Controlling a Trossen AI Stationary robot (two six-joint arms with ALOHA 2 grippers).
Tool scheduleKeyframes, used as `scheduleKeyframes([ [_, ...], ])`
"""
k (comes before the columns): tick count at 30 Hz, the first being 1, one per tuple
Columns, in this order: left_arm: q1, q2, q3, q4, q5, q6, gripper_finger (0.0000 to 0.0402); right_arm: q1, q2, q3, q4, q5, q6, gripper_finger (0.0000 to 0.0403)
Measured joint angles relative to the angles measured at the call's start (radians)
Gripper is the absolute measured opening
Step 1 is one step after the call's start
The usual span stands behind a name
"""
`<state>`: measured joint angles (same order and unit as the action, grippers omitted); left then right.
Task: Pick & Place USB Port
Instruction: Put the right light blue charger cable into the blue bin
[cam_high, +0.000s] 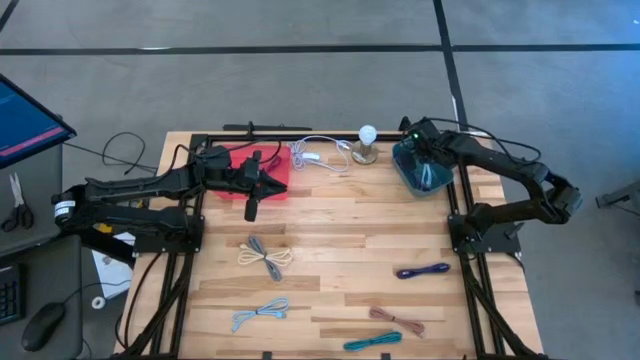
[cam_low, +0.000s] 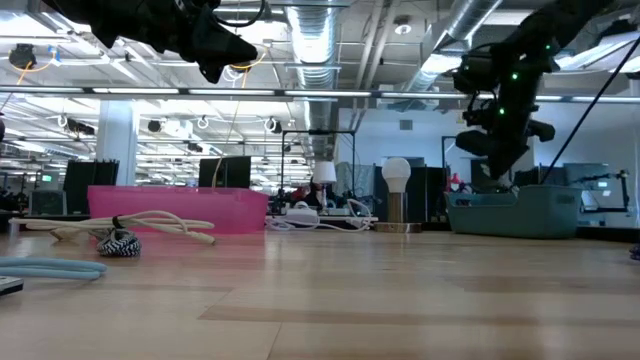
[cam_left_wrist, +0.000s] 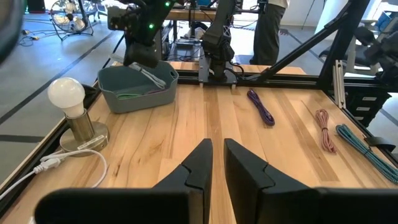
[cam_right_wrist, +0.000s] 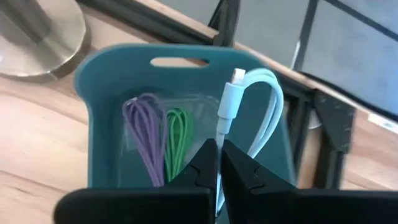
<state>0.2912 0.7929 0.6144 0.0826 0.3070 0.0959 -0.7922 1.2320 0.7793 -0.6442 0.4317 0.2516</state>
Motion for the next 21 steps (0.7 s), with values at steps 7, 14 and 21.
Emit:
scheduleKeyframes([
  [7,0.000,0.000,0.000,0.000,0.000,0.000,0.0040,-0.003,0.000,-0.055,0.060,-0.045,0.001,0.0000],
  [14,0.000,0.000,0.000,0.000,0.000,0.000,0.0040,-0.003,0.000,-0.069,0.064,-0.058,0.003,0.0000],
  [21,0.000,0.000,0.000,0.000,0.000,0.000,0.0040,-0.003,0.000,-0.069,0.112,-0.067,0.000,0.0018],
])
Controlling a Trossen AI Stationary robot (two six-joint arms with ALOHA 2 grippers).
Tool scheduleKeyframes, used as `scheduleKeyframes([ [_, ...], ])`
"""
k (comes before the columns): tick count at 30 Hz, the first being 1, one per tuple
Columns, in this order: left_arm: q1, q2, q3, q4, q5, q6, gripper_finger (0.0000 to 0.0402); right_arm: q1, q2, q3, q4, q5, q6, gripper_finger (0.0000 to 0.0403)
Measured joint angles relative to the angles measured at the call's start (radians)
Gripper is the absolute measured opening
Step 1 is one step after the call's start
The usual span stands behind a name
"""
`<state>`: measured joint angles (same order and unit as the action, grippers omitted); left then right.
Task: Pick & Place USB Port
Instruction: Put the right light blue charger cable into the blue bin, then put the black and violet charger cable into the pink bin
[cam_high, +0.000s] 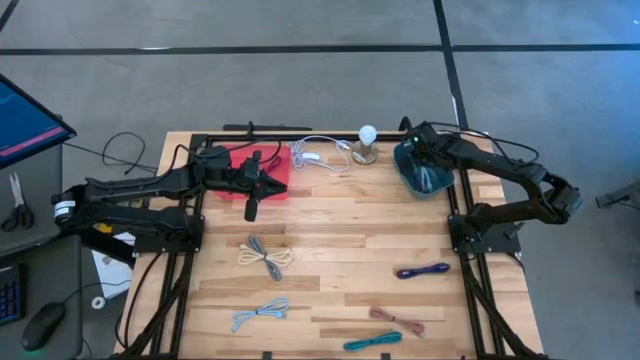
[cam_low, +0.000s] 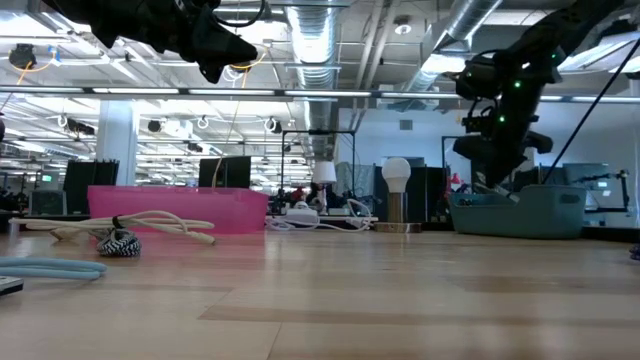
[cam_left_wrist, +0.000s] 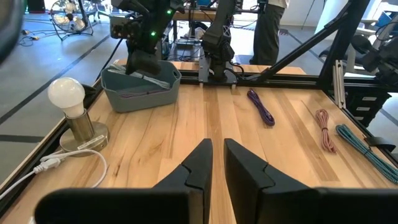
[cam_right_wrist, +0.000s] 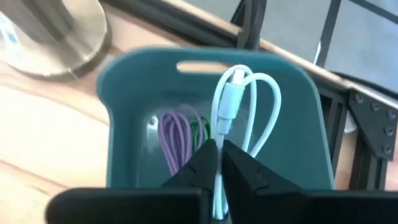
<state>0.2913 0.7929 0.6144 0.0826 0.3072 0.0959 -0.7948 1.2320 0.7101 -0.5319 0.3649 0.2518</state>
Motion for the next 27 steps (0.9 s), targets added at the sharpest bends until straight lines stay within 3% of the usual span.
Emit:
scheduleKeyframes([
  [6,0.000,0.000,0.000,0.000,0.000,0.000,0.0040,0.000,0.000,0.000,0.042,0.000,-0.063,0.0051],
  [15,0.000,0.000,0.000,0.000,0.000,0.000,0.0040,0.019,-0.002,0.053,0.017,-0.011,-0.079,0.0055],
  [27,0.000,0.000,0.000,-0.001,0.000,0.000,0.0040,0.122,-0.002,0.262,-0.292,-0.291,-0.050,0.0055],
])
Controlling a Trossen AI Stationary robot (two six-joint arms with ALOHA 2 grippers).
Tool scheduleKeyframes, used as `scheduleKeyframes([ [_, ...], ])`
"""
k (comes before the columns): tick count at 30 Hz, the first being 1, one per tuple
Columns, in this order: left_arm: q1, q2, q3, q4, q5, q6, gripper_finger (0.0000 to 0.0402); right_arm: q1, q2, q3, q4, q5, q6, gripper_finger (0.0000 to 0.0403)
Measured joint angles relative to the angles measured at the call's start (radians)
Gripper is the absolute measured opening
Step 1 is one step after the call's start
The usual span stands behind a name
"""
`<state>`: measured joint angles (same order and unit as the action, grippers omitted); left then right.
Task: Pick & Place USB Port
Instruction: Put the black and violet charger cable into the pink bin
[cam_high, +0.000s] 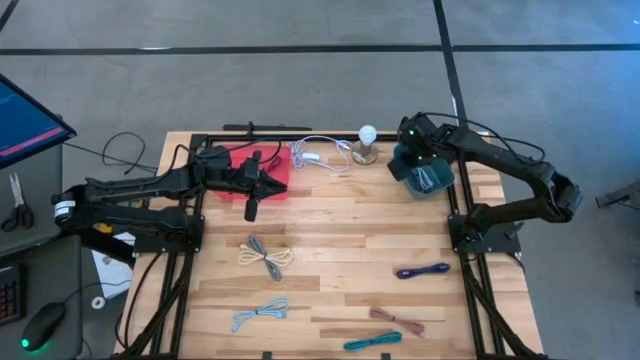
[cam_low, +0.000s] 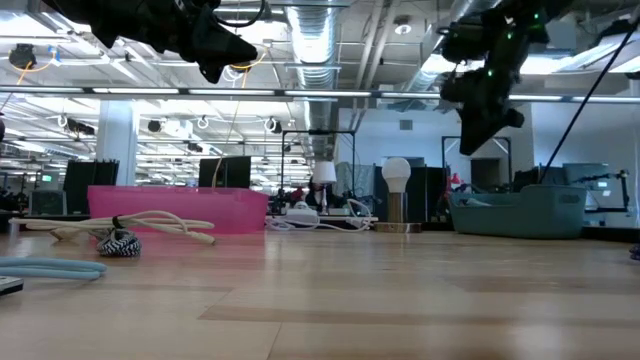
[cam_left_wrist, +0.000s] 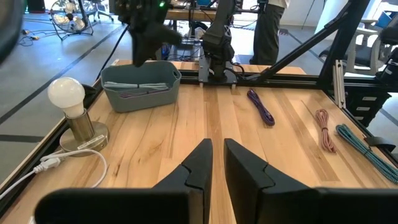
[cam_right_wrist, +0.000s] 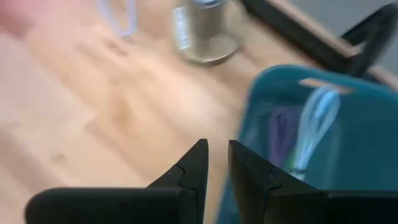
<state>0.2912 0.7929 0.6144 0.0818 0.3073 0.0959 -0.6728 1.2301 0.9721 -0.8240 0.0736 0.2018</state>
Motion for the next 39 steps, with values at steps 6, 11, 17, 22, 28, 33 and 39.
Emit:
scheduleKeyframes([
  [6,0.000,0.000,0.000,0.000,0.000,0.000,0.0040,0.087,0.000,0.062,-0.098,-0.138,0.106,0.0056],
  [11,0.000,0.000,0.000,0.000,0.000,0.000,0.0040,0.191,0.000,0.065,-0.192,-0.262,0.163,0.0056],
  [17,0.000,0.000,0.000,0.000,0.000,0.000,0.0040,0.354,0.000,0.065,-0.349,-0.267,0.252,0.0056],
  [22,0.000,0.000,0.000,0.000,0.000,0.000,0.0040,0.488,0.000,0.065,-0.396,-0.269,0.362,0.0056],
  [28,0.000,0.000,0.000,0.000,0.000,0.000,0.0040,0.627,0.000,0.065,-0.395,-0.293,0.372,0.0056],
  [33,0.000,0.000,0.000,0.000,0.000,0.000,0.0040,0.692,0.000,0.065,-0.374,-0.311,0.367,0.0056],
  [39,0.000,0.000,0.000,0.000,0.000,0.000,0.0040,0.753,0.000,0.065,-0.324,-0.255,0.383,0.0056],
])
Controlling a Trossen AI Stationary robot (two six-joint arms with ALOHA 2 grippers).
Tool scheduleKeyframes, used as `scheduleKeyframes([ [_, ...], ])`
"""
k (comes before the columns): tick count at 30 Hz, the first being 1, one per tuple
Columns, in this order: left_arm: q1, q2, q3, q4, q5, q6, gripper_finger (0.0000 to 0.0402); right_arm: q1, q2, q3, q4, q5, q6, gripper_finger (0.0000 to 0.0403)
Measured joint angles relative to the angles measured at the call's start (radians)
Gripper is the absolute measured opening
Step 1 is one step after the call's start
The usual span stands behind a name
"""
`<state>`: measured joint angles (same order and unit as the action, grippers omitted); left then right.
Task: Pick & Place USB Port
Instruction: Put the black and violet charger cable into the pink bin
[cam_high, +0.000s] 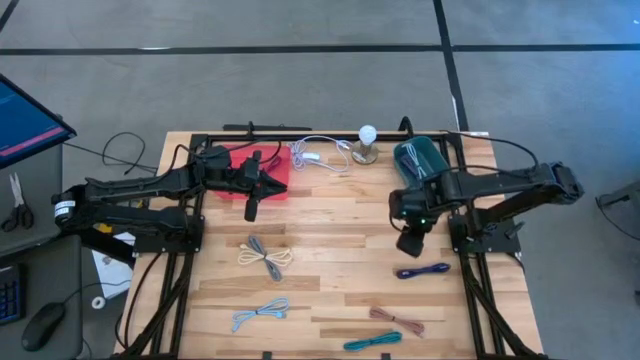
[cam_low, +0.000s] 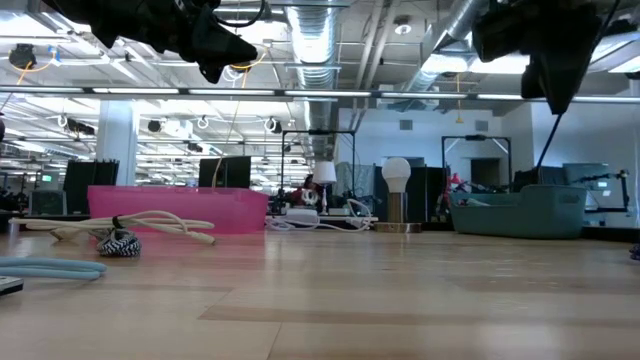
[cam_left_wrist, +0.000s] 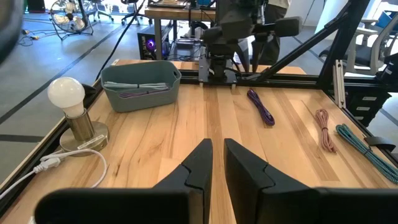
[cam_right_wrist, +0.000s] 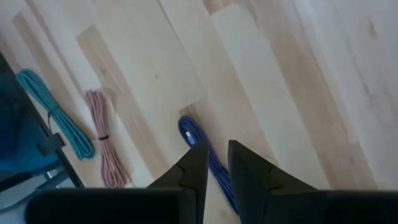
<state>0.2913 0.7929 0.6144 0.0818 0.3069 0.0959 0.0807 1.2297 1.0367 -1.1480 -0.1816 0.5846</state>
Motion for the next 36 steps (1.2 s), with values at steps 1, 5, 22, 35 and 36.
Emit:
scheduleKeyframes([
  [1,0.000,0.000,0.000,0.000,0.000,0.000,0.0040,0.010,0.000,0.000,0.001,0.002,0.000,0.0056],
  [5,0.000,0.000,0.000,0.000,0.000,0.000,0.0040,0.056,0.000,-0.001,0.000,0.045,0.029,0.0056],
  [22,0.000,0.000,0.000,-0.001,0.000,0.000,0.0040,0.287,0.001,-0.166,0.040,-0.006,0.394,0.0057],
  [35,0.000,0.000,0.000,-0.002,0.000,0.000,0.0040,0.396,0.043,-0.224,0.136,0.031,0.421,0.0155],
  [36,0.000,0.000,0.000,-0.002,0.000,0.000,0.0040,0.401,0.052,-0.224,0.136,0.031,0.404,0.0161],
])
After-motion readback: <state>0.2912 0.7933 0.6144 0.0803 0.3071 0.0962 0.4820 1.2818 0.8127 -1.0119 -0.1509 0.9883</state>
